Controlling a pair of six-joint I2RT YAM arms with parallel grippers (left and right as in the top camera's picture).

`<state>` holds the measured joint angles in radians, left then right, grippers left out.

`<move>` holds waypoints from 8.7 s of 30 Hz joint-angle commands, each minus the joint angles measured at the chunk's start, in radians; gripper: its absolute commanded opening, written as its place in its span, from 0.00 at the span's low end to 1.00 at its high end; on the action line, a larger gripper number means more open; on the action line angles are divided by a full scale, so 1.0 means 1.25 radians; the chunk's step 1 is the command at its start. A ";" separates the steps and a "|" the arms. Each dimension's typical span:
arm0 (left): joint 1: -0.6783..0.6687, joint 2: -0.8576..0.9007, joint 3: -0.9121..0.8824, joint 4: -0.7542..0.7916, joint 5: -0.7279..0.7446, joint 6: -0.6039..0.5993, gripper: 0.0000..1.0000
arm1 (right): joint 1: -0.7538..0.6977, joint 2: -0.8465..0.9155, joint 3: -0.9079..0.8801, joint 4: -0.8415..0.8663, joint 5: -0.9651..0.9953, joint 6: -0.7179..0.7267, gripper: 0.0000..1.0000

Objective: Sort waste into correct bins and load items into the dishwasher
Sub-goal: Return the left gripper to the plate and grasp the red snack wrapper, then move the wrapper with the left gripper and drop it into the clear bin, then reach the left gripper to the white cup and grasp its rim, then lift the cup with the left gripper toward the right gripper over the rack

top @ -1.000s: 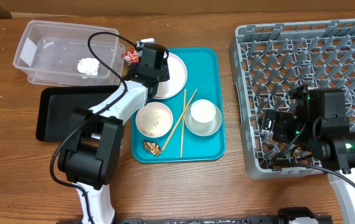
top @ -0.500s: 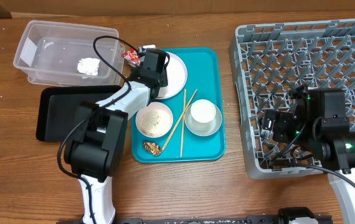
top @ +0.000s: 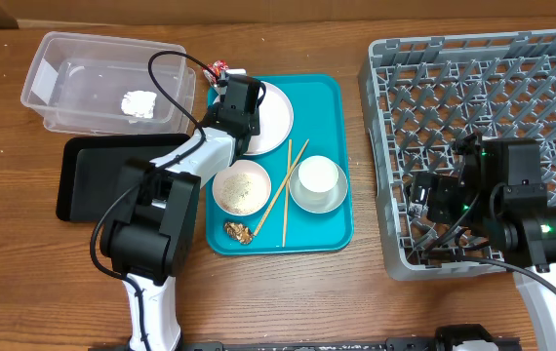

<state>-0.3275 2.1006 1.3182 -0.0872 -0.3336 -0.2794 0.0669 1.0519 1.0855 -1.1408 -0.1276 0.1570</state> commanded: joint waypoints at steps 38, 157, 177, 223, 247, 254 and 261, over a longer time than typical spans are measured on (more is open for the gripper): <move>0.000 0.000 0.013 0.084 -0.016 0.289 0.50 | 0.003 -0.012 0.015 0.008 -0.007 0.004 1.00; -0.180 -0.283 0.016 -0.381 0.344 0.128 0.77 | 0.003 -0.007 0.015 -0.030 0.116 0.087 1.00; -0.184 -0.177 0.016 -0.429 0.414 0.105 0.04 | 0.003 -0.007 0.015 -0.035 0.116 0.087 1.00; -0.023 -0.224 0.141 -0.269 1.326 -0.089 0.04 | -0.047 0.154 0.015 0.370 -0.883 -0.237 1.00; -0.043 -0.224 0.141 -0.237 1.332 -0.203 0.04 | -0.039 0.154 0.015 0.432 -0.929 -0.233 0.83; -0.043 -0.224 0.141 -0.238 1.333 -0.227 0.04 | -0.039 0.154 0.015 0.447 -0.929 -0.233 0.77; -0.045 -0.224 0.141 -0.238 1.332 -0.244 0.04 | -0.039 0.154 0.015 0.451 -0.929 -0.233 0.71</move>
<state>-0.3737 1.8053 1.4841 -0.3843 1.3739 -0.5629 0.0071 1.2507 1.0859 -0.5907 -1.2247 -0.1280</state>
